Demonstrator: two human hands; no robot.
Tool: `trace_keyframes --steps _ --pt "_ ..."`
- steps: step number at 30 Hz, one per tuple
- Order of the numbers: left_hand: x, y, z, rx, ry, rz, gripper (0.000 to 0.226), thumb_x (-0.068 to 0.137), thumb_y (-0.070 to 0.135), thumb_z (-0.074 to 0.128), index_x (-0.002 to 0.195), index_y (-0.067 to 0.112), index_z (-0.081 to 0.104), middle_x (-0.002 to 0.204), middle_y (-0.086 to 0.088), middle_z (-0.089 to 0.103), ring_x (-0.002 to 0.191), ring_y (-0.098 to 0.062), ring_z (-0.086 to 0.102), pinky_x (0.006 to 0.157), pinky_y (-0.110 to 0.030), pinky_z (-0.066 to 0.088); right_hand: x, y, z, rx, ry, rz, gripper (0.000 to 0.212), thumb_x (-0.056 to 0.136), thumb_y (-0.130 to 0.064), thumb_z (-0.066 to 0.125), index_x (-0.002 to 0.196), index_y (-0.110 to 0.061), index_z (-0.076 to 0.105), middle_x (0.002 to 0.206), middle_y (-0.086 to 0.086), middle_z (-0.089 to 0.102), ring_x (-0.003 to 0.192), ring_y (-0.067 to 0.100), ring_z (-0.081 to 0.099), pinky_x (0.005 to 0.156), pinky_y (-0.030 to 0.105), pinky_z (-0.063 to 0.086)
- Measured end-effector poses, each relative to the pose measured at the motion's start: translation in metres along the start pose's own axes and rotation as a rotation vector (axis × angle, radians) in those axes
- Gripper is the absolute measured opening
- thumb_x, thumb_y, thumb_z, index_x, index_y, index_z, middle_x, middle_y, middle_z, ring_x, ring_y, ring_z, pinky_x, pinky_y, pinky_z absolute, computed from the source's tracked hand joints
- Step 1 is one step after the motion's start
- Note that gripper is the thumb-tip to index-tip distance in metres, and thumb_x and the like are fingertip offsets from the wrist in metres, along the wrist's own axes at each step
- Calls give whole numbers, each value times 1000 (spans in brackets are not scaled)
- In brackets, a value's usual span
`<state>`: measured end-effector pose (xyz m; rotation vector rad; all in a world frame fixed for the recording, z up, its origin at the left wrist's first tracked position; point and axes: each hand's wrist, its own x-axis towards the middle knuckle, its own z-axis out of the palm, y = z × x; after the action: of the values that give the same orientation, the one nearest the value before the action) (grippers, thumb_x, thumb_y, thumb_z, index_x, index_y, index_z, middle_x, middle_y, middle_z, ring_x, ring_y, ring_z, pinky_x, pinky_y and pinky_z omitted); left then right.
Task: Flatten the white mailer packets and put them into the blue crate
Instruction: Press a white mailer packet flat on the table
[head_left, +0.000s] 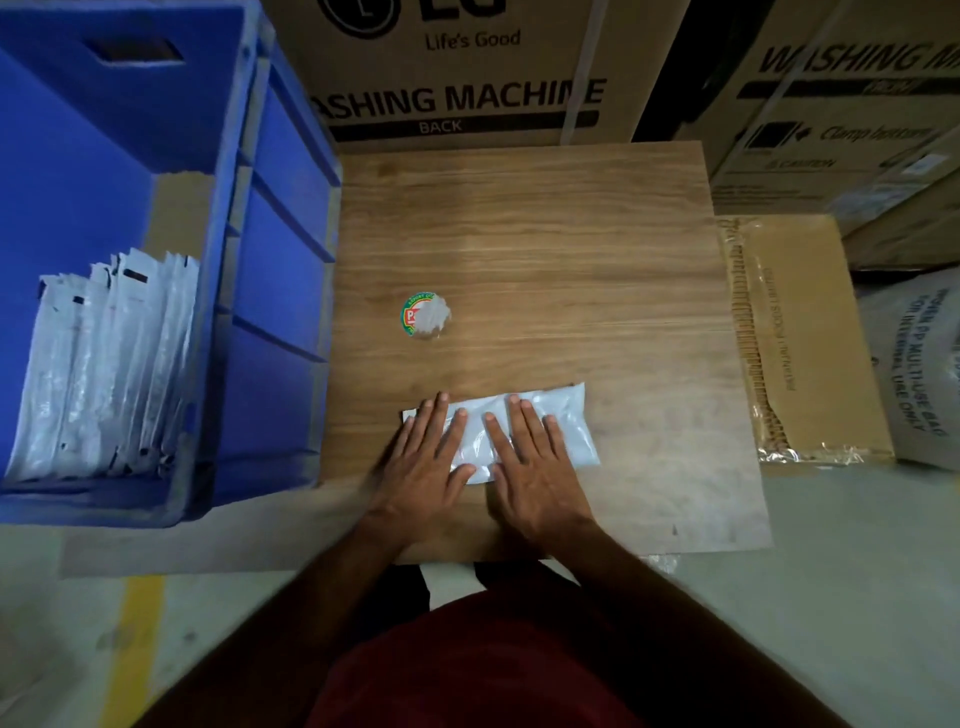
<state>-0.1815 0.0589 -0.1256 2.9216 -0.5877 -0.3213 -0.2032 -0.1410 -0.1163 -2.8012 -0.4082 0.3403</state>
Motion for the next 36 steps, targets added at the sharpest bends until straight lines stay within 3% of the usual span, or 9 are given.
trace_keyframes --steps 5,10,14,18,23,27,31,36 --pt "6 -13 8 41 -41 63 69 102 55 31 160 17 29 168 -13 18 154 -31 20 122 -44 21 3 -4 14 61 19 60 68 100 -32 39 163 -14 17 169 17 3 157 32 0 125 54 10" --pt "13 -12 -4 101 -24 79 67 103 48 33 160 12 26 168 -17 14 155 -35 17 122 -54 24 1 1 2 117 44 51 65 103 -34 33 162 -13 19 169 17 8 157 31 2 126 53 8" --pt "14 16 -5 62 -22 182 70 104 45 36 162 10 16 169 -14 7 157 -31 7 126 -49 16 -9 32 -2 50 49 87 65 103 -35 31 163 -15 17 169 17 8 157 31 1 125 56 10" --pt "16 25 5 45 -107 122 71 105 47 33 163 16 7 171 -8 -2 157 -26 -1 124 -49 18 -8 43 4 73 -3 57 65 104 -35 31 163 -17 10 170 13 0 157 28 -4 125 55 11" --pt "18 44 -4 84 -34 57 71 101 44 31 161 9 18 169 -15 10 156 -32 12 125 -51 17 -9 44 -4 194 13 42 67 102 -37 30 163 -15 12 170 12 2 158 26 -4 126 53 9" --pt "18 60 2 86 -37 170 71 101 41 33 162 10 15 169 -15 6 157 -32 7 124 -51 19 -20 64 -4 199 86 138 67 103 -37 32 163 -13 14 170 11 4 158 24 -2 127 50 6" --pt "22 79 7 79 -51 50 76 92 33 47 160 8 25 168 -17 14 155 -34 16 123 -50 22 -22 72 -2 154 41 119 65 105 -40 28 164 -17 10 171 9 -2 157 22 -7 127 51 5" --pt "28 84 13 31 -64 185 77 91 33 44 162 14 18 170 -13 8 157 -31 7 124 -50 18 -32 84 1 157 71 200 67 105 -44 27 163 -14 11 170 11 0 158 23 -5 127 50 3"
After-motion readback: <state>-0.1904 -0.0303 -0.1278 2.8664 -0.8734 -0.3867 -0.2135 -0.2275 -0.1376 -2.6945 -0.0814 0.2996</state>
